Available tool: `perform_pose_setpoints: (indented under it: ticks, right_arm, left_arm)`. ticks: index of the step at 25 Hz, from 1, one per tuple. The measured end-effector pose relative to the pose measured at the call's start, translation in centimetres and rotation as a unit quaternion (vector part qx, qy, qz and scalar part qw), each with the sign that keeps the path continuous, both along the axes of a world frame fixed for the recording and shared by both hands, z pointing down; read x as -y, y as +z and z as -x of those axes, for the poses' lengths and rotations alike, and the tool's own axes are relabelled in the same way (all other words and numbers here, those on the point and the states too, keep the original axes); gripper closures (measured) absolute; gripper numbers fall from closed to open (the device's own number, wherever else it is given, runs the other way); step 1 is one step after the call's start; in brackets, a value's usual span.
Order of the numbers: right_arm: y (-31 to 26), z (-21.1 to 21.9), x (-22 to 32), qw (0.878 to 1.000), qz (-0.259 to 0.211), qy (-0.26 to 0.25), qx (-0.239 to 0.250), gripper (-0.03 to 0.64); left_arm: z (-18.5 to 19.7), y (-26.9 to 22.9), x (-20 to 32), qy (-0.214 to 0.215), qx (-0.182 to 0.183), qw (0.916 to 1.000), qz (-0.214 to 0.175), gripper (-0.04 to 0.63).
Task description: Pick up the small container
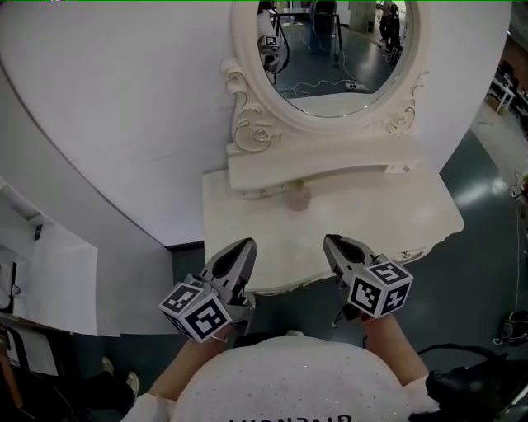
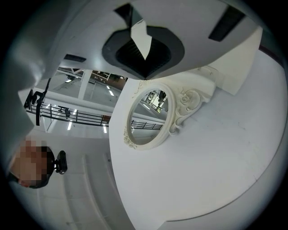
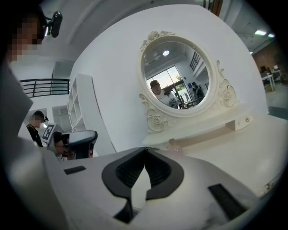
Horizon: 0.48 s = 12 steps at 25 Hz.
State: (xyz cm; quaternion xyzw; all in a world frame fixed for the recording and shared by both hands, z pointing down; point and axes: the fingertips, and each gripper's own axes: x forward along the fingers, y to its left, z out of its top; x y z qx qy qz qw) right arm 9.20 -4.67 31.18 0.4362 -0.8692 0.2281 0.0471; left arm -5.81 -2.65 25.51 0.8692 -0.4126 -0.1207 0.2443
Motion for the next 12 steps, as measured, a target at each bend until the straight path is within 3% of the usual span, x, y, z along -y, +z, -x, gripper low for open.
perform_pose_setpoints:
  ticks: [7, 12]
  right_arm:
    - [2.1, 0.5, 3.9, 0.999, -0.003, -0.036, -0.002, 0.614]
    - [3.8, 1.8, 6.8, 0.997, 0.001, -0.066, -0.047, 0.615]
  left_arm:
    - [-3.0, 4.1, 2.1, 0.006, 0.011, 0.9986, 0.051, 0.595]
    - [-4.7, 7.2, 4.6, -0.007, 0.021, 0.9969, 0.076, 0.597]
